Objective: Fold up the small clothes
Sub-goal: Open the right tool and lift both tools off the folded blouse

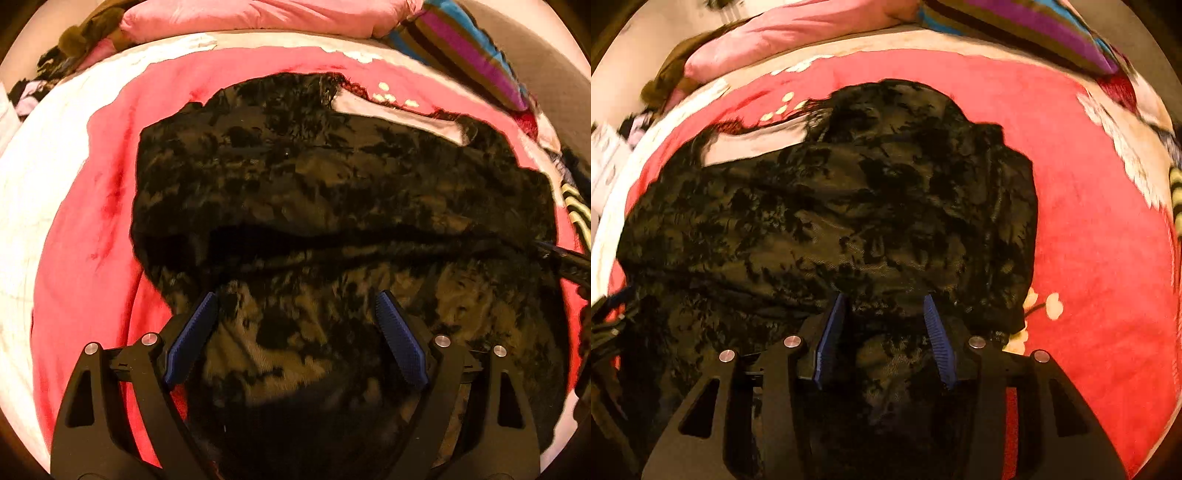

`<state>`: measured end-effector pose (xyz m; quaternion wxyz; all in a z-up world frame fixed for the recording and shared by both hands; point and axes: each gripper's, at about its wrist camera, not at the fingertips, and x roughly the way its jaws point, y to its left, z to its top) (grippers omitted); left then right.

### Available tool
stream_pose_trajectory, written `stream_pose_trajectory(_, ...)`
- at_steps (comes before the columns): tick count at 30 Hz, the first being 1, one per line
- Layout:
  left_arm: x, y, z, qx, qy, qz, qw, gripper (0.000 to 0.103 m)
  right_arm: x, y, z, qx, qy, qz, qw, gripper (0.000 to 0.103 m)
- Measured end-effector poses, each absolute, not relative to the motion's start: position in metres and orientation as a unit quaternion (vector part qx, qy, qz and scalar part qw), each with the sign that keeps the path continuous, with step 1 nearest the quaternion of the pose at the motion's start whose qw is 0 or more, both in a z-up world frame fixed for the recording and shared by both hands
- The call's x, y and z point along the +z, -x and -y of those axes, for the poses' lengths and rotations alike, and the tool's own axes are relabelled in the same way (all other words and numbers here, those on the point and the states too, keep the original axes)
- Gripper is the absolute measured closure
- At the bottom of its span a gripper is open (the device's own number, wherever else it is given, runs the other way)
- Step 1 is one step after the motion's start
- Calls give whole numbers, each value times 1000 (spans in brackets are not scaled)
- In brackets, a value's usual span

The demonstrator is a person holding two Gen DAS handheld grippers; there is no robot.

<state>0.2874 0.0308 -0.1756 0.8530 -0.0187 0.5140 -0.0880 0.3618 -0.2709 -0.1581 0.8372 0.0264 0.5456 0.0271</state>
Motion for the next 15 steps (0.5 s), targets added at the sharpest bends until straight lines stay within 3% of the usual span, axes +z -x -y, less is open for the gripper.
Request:
stream_pose_trajectory(3,-162,-273,-38,-94,52,-502,858,20,-149,-357,272,40,-31,-541,839,54)
stream_pose_trajectory(7,-145,-252,-48,-85,70,-484,868,16,-133,-342,276,52,-51,-523,849,32)
stream_pose_trajectory(15,-121,-225,-67,-56,86,-479,872,9,-88,-295,291,81,-41,-495,864,31)
